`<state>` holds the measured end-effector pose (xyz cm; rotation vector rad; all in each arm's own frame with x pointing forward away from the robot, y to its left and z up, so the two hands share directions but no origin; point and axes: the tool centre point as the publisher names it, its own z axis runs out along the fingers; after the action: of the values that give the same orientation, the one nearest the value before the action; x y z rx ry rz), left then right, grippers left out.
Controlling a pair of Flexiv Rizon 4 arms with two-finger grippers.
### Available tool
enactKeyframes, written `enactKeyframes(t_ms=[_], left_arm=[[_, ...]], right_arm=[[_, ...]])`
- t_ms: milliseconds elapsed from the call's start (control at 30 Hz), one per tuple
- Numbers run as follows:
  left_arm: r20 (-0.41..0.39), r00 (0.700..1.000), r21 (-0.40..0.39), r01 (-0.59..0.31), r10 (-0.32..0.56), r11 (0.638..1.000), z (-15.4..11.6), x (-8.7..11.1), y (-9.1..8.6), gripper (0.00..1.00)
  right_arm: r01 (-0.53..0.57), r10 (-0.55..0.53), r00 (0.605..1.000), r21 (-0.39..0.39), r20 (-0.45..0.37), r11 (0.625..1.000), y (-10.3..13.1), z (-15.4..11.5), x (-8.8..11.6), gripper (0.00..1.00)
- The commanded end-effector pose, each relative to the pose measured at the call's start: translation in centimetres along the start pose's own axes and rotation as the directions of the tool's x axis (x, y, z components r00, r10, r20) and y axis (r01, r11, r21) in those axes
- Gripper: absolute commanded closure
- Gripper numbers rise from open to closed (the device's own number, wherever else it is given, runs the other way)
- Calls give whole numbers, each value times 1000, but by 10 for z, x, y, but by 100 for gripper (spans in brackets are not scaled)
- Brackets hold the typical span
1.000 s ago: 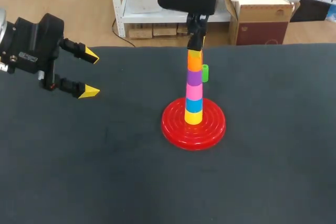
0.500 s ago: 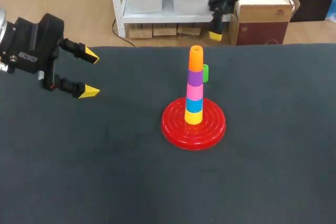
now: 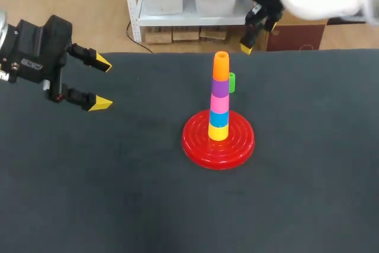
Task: Pick up and stack the cylinders on the red base in this order: pink,purple,orange,green
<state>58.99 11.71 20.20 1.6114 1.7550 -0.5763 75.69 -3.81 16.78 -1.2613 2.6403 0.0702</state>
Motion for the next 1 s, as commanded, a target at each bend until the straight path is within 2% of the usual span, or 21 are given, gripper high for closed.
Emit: enactKeyframes(t_ms=[33, 300, 467, 767, 1000], left_arm=[[2, 1000, -1, -2, 2, 1000, 1, 1, 0, 0], [2, 1000, -1, -2, 2, 1000, 1, 1, 0, 0], [2, 1000, -1, -2, 2, 1000, 1, 1, 0, 0], [2, 1000, -1, -2, 2, 1000, 1, 1, 0, 0], [2, 1000, -1, -2, 2, 1000, 1, 1, 0, 0]], right_arm=[[9, -13, 996, -40, -94, 999, -10, 57, -23, 0], [-10, 3, 991, -56, -137, 998, 4, 104, -19, 0], [-17, 7, 988, -58, -156, 998, 9, 124, -22, 0], [-74, 67, 987, -39, -146, 996, -8, 138, -28, 0], [-74, 66, 984, -41, -167, 996, -20, 146, -35, 0]])
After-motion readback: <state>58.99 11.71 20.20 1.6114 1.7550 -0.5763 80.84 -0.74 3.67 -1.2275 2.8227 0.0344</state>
